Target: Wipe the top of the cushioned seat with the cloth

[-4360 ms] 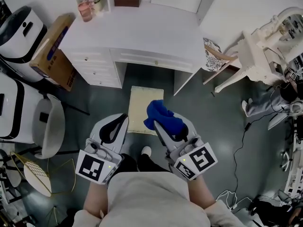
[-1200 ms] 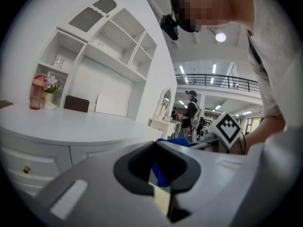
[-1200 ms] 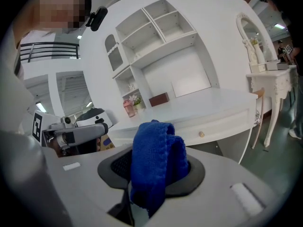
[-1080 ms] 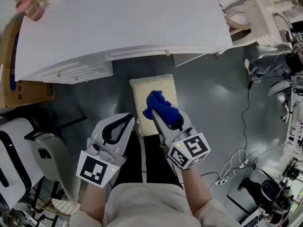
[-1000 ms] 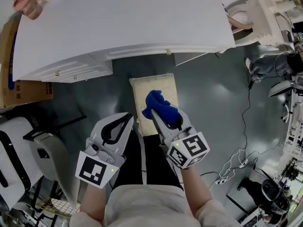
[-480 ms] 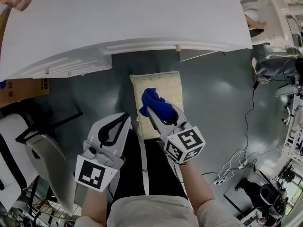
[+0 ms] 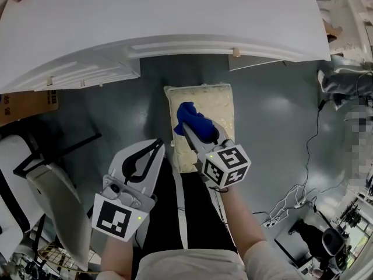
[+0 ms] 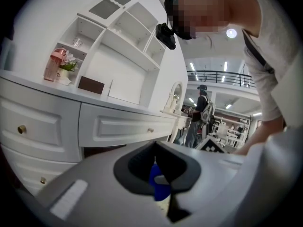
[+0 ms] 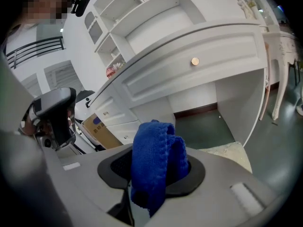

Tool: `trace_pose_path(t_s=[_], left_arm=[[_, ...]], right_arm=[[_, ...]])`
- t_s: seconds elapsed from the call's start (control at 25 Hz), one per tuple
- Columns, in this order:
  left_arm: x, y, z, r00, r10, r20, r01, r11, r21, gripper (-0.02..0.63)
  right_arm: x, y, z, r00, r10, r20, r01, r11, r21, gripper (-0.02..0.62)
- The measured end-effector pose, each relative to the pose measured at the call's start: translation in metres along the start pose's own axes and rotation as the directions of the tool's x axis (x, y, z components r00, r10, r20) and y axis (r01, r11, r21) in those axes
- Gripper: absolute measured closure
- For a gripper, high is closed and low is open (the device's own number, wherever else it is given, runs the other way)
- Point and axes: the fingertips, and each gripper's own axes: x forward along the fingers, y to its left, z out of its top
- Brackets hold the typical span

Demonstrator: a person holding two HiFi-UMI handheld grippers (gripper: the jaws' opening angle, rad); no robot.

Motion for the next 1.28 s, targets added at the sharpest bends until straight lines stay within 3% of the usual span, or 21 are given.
trace_pose_path(t_s=[0.72,0.96,1.28], left_arm=[[-0.003,0.011,-0.029,0.999,0.002,-0.041,-0.002,1.000,0.011,0.606],[-0.006,0.014,-0.032,0.999,0.020,-0.041,-0.020,1.000,-0.003,0.606],[-0.002,0.018,-0.032,0.999,0.029,-0.036,-0.029,0.999,-0.016,0.606]], right_arm=[[0.084,-0.043,-0.063,0.985,-0.038,-0.171,0.035,0.999,-0.024,0.426],[0.092,-0.065,-0.069,0.973,-0.111,-0.200,0.106,0.994,-0.034,0.372],[0.089,-0.074,-0.050,0.973,-0.178,-0.145,0.164,0.981,-0.104,0.290]])
